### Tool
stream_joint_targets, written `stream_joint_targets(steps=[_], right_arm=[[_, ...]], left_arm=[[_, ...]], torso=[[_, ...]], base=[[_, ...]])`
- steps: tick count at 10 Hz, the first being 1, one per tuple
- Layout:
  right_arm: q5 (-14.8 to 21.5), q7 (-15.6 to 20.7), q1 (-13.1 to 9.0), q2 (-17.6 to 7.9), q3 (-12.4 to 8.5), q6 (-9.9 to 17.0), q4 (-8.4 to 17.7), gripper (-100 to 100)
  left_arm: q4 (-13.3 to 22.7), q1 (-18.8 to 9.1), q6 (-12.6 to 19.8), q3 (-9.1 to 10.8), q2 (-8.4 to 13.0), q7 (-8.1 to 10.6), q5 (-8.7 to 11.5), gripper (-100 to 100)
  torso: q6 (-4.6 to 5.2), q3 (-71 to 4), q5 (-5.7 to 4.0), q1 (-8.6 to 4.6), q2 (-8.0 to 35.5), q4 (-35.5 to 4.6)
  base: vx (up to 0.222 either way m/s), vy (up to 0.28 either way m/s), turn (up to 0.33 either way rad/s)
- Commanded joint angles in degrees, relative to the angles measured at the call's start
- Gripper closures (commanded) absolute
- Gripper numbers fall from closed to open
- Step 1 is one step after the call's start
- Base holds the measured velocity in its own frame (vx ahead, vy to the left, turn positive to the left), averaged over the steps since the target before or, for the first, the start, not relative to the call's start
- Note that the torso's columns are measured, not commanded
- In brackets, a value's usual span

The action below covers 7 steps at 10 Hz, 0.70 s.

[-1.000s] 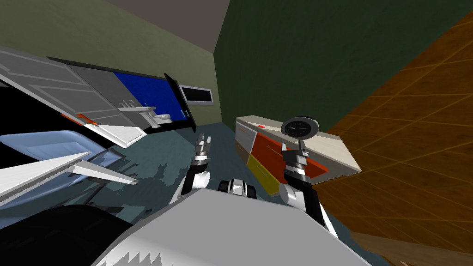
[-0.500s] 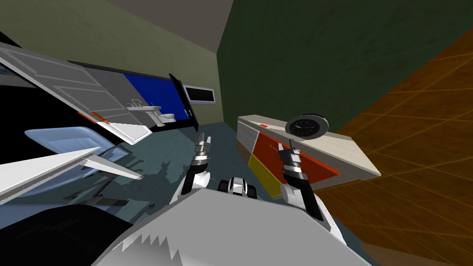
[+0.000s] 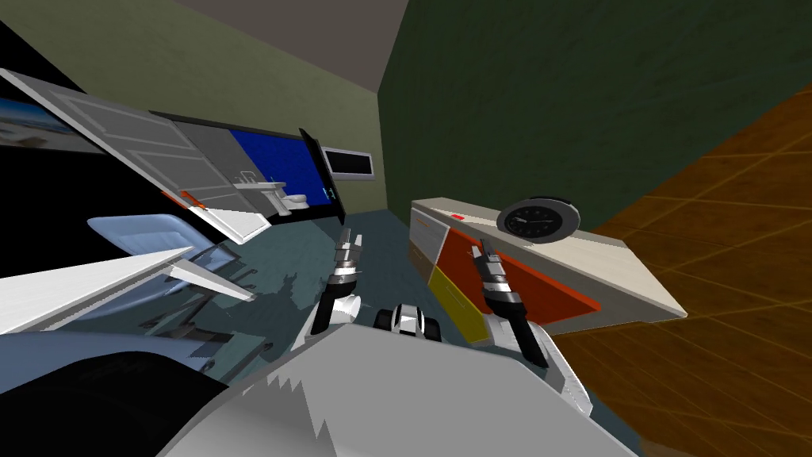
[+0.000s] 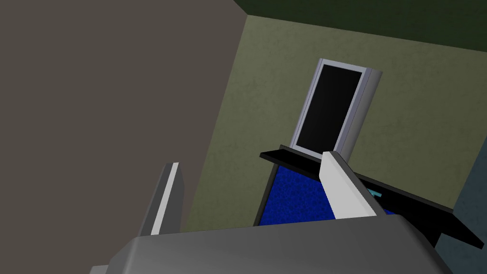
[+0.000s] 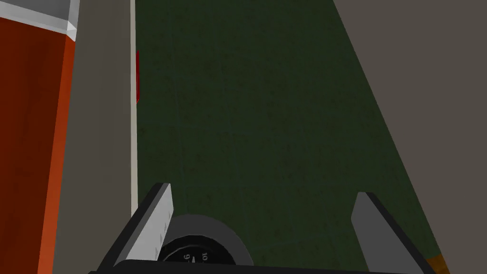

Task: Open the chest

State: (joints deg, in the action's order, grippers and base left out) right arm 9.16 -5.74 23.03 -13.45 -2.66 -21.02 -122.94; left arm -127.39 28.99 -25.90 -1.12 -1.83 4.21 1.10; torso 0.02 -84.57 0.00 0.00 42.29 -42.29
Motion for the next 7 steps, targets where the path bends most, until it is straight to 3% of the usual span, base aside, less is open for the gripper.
stream_joint_targets(steps=[1,4,5,6,7], right_arm=[[3.94,0.78,-0.78,-2.39,0.07,0.15,0.98,-100],[9.12,2.51,-2.32,-6.39,0.52,0.11,3.13,-100],[10.55,2.51,-2.32,-6.39,0.52,0.11,3.13,-100],[12.39,3.44,-3.14,-8.44,0.76,0.08,4.28,-100],[14.08,3.44,-3.14,-8.44,0.76,0.08,4.28,-100]], left_arm=[[0.00,0.00,0.00,0.00,0.00,0.00,0.00,0],[0.00,0.00,0.00,0.00,0.00,0.00,0.00,0],[0.00,0.00,0.00,0.00,0.00,0.00,0.00,0],[0.00,0.00,0.00,0.00,0.00,0.00,0.00,0],[0.00,0.00,0.00,0.00,0.00,0.00,0.00,0]], torso=[[-0.02,0.00,0.00,0.01,0.00,0.00],[0.00,0.00,0.00,0.00,0.00,0.00],[-0.03,0.00,0.00,0.01,-0.01,0.00],[-0.01,0.00,0.00,0.00,0.00,0.00],[-0.03,-0.01,0.00,0.00,-0.01,0.00]], base=[[0.004,0.005,0.046],[0.005,0.007,0.072],[0.004,0.005,0.061],[0.004,0.007,0.095],[0.005,0.005,0.045]])
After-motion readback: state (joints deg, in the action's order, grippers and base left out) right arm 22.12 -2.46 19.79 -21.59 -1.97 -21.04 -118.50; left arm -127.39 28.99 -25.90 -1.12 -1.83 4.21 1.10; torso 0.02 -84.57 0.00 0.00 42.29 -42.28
